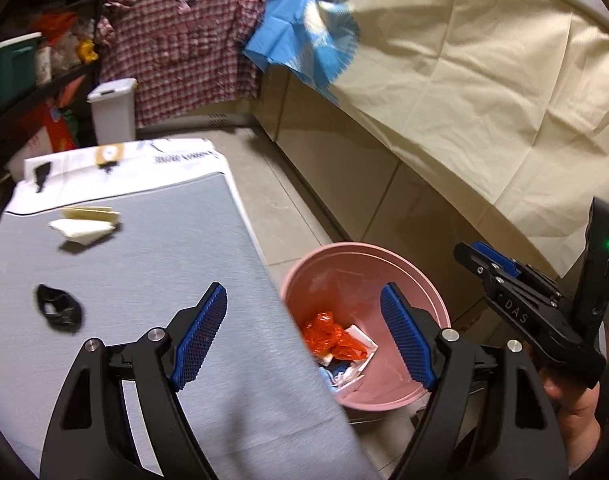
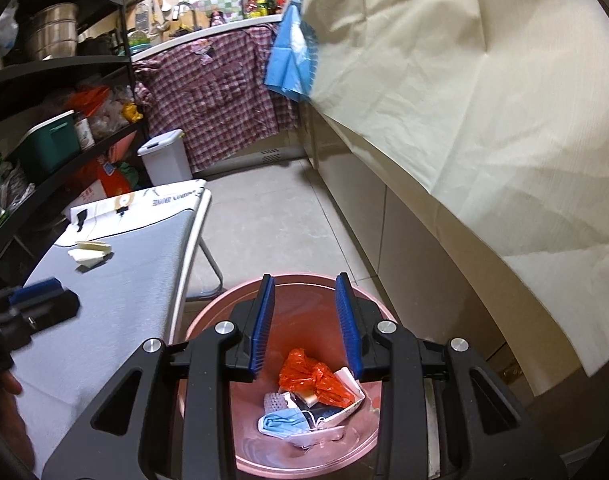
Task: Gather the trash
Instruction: 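Open the right tool to drop the red bag while the left tool releases the tissue pack, then grasp the black elastic band with the left tool while the right tool grasps the cream paper sheet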
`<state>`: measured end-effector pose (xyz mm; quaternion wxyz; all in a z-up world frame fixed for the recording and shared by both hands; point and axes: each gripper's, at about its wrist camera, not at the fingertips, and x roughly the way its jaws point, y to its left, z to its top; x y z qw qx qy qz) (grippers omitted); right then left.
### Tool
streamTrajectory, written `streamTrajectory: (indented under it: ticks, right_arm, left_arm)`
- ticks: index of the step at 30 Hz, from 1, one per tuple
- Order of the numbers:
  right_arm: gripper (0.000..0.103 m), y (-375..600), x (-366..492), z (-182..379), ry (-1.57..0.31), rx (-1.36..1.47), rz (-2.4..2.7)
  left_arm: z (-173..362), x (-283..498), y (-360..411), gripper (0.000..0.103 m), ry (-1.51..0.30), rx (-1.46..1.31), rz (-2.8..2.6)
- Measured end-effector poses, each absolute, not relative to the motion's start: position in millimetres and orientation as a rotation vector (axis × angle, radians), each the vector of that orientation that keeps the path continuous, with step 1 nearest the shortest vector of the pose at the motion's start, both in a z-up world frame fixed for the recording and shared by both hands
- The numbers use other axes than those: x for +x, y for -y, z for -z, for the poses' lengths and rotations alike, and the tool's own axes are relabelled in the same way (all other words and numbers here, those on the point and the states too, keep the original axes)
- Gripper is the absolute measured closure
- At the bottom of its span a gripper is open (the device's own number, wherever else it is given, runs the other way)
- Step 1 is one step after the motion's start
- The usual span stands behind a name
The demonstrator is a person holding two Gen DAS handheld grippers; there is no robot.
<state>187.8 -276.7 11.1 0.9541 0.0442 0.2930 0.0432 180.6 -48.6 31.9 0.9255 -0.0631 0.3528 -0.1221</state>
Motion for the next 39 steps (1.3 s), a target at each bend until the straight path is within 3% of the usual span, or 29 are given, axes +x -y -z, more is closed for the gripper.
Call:
streamTrajectory:
  ticks: [14, 18, 22, 24, 25, 39]
  right_arm:
    - [0.072, 231, 149, -43, -0.536, 0.013, -0.184]
    - [0.079, 212, 144, -63, -0.534, 0.024, -0.220]
    - [0.094, 184, 139, -90, -0.526, 0.046, -0.289]
    - [0.098, 171, 139, -95, -0.505, 0.053, -0.329]
    - [0.098, 165, 141, -94, -0.499, 0.055, -0.341]
    - [0.096, 75, 219, -39, -0.591, 0.029, -0.511]
  left_arm:
    - [-62, 139, -90, 0.026, -0.674, -0.100, 0.031]
    - [-56, 135, -130, 0.026, -0.654, -0.175, -0.031]
    - [-33, 140, -158, 0.027, -0.681, -0.231, -0.104]
    - [-22, 146, -168, 0.031, -0.693, -0.243, -0.133]
    - [-18, 148, -171, 0.035, -0.699, -0.244, -0.140]
    - [32, 191, -171, 0.043, -0.779, -0.232, -0.138]
